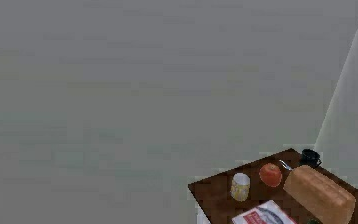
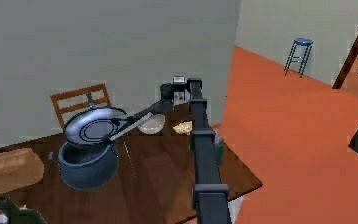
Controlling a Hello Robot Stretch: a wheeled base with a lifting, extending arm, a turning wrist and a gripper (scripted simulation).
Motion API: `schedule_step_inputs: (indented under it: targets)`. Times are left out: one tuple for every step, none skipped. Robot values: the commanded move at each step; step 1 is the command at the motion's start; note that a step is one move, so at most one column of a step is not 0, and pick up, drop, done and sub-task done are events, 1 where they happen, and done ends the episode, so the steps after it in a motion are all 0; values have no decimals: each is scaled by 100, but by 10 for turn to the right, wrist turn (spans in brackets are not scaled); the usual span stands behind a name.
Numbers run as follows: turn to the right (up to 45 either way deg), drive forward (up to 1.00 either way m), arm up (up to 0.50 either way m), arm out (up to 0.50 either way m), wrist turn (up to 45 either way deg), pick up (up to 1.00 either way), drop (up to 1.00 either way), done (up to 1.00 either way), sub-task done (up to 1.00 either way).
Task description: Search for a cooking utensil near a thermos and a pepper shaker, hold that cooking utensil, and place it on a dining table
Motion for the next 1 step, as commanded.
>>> schedule_step_inputs:
  targets:
    - [0, 0, -32, 0, 0, 0, 0, 0, 0]
